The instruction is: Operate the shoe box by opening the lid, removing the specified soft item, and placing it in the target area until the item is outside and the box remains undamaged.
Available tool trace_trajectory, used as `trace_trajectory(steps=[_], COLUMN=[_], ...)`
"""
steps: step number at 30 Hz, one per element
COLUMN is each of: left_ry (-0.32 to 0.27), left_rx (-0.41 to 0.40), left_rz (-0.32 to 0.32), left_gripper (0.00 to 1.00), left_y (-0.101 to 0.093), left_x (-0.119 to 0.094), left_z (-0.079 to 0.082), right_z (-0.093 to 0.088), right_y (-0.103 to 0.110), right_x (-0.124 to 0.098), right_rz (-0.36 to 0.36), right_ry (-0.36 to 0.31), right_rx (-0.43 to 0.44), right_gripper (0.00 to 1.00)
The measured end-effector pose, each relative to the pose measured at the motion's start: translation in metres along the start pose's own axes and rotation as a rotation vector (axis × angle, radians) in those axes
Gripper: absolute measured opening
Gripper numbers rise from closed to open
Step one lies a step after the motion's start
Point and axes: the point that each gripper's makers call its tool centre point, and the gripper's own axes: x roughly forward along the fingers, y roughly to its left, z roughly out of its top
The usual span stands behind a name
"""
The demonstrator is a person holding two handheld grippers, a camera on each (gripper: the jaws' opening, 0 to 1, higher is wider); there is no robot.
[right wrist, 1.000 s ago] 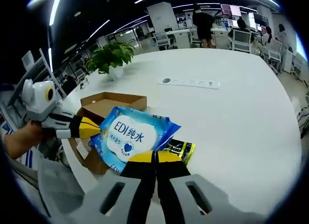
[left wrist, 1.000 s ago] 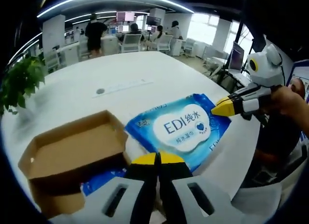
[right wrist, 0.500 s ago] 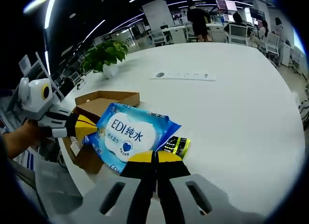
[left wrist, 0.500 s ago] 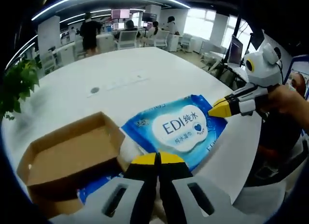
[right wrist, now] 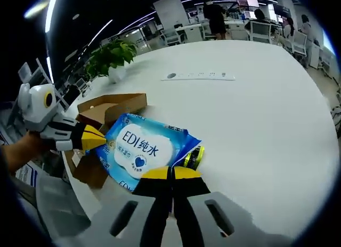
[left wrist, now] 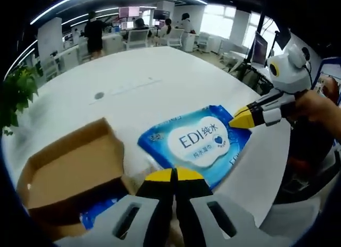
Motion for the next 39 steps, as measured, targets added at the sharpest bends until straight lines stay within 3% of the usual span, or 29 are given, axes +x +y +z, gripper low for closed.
trace_trajectory(steps=[12, 25, 39], left_ry=[0.086, 0.14, 0.153], left_rx=[0.071, 0.15, 0.202], left_rz=[0.012, 0.03, 0.055], left_gripper=[0.0, 0.0, 0.0], left_y=[0.001, 0.001, 0.006], left_x=[0.017, 0.022, 0.025], left_z=[-0.018, -0.031, -0.034], right_z=[-0.015, -0.023, -0.023], right_y=[-0.01, -0.012, -0.013], right_x=[0.021, 0.031, 0.036], right_rz=[0.007, 0.009, 0.011], right_ry=[0.049, 0.07, 0.059], right_rx=[0.009, 0.015, 0.015], right_gripper=[0.0, 0.0, 0.0])
